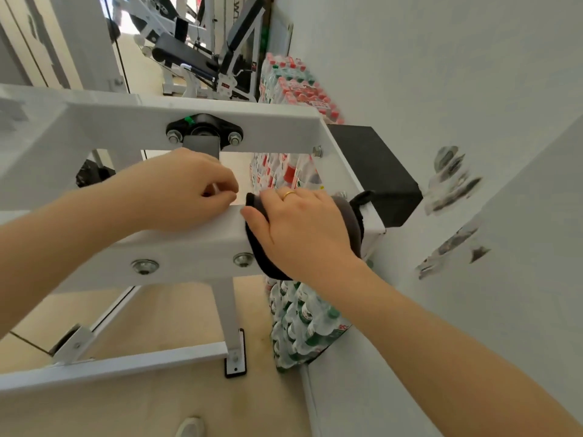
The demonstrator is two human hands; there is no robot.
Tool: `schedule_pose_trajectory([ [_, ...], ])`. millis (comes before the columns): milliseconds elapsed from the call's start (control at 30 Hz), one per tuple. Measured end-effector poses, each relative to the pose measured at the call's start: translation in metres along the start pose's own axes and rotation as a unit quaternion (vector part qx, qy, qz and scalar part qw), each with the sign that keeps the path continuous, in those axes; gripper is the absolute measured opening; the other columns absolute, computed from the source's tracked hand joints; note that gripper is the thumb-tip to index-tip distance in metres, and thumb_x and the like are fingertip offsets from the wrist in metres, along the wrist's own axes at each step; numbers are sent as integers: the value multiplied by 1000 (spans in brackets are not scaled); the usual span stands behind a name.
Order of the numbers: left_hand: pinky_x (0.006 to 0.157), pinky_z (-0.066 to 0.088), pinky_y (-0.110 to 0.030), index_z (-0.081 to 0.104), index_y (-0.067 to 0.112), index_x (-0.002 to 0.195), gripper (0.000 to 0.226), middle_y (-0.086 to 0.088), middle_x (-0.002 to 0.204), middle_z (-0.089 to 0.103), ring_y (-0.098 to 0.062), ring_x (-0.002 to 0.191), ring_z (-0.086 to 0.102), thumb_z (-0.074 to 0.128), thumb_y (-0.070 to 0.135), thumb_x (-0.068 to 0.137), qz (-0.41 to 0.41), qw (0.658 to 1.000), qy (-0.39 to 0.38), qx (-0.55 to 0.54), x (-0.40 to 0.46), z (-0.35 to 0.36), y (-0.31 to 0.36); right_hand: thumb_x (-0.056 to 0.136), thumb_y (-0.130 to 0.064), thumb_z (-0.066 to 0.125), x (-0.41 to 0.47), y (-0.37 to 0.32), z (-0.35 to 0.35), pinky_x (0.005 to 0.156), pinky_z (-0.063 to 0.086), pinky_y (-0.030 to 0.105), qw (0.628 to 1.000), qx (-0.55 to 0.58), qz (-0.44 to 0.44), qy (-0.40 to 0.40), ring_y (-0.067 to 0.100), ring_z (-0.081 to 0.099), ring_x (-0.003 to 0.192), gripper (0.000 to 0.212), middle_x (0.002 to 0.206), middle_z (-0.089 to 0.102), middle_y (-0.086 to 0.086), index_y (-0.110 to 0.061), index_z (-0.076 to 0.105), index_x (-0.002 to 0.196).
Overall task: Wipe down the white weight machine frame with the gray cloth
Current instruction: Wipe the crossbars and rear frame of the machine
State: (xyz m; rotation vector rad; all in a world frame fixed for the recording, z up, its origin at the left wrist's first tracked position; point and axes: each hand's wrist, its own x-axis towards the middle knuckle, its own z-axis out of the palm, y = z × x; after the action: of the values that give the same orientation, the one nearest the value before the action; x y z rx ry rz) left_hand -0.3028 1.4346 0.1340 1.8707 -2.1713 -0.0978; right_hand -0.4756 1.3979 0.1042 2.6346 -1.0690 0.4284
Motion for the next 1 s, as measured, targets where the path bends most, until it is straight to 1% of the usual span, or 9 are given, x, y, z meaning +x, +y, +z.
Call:
schedule_pose_trajectory([
  [67,81,41,-27,59,27,117,50,9,104,58,-8,86,48,44,52,77,-15,1000,16,0,-16,-1,2,92,-53,20,-2,11,1,64,25,30,1000,13,-10,10,22,50,66,47,72,56,1,-18,49,79],
  [167,86,44,-34,44,34,131,86,9,122,51,-9,96,44,37,77,57,-60,998,3,34,-43,-6,0,92,-52,24,-6,37,2,59,27,28,998,22,45,23,17,42,56,42,63,45,-4,-19,41,73],
  [267,86,41,-31,45,31,131,98,7,121,53,-12,99,47,34,80,47,-110,993,-5,34,-61,-9,-10,94,-43,29,-7,37,4,60,28,29,997,15,73,32,18,40,57,35,64,45,-2,-17,40,74],
  [400,73,34,-25,59,24,114,88,11,95,55,-11,84,46,39,79,47,-130,991,-30,33,-68,-10,-21,95,-39,25,-6,12,5,68,28,33,997,13,77,25,20,39,69,35,84,62,6,-15,49,85],
  [500,73,37,-26,59,28,110,77,15,93,51,-9,84,44,48,78,52,-118,992,-34,44,-66,-11,-26,96,-40,22,-2,-28,8,78,35,36,998,19,63,20,23,49,79,42,90,61,6,-14,55,96],
  [600,78,43,-29,56,31,107,65,15,91,50,-10,85,44,58,70,55,-109,990,-64,66,-64,-14,-33,96,-40,24,6,-64,10,79,38,35,998,24,47,34,24,53,83,45,91,61,7,-11,58,98],
  [733,78,45,-30,52,34,105,65,18,92,50,-9,86,45,55,74,53,-94,985,-110,97,-70,-26,-51,94,-41,27,1,-52,7,78,41,34,998,42,33,44,23,58,82,45,93,65,4,-13,61,100],
  [900,59,30,-14,51,38,104,65,23,88,46,-5,85,43,51,75,51,-62,987,-109,101,-87,-34,-80,91,-37,25,-14,-27,4,73,44,35,983,23,155,100,28,60,73,51,81,68,12,-6,66,90],
  [1000,65,33,-22,50,38,111,67,23,93,47,-4,85,40,52,73,54,-47,987,-121,99,-94,-32,-94,90,-32,25,-4,-61,6,75,45,36,975,24,187,115,30,60,76,50,83,68,15,-3,66,89],
])
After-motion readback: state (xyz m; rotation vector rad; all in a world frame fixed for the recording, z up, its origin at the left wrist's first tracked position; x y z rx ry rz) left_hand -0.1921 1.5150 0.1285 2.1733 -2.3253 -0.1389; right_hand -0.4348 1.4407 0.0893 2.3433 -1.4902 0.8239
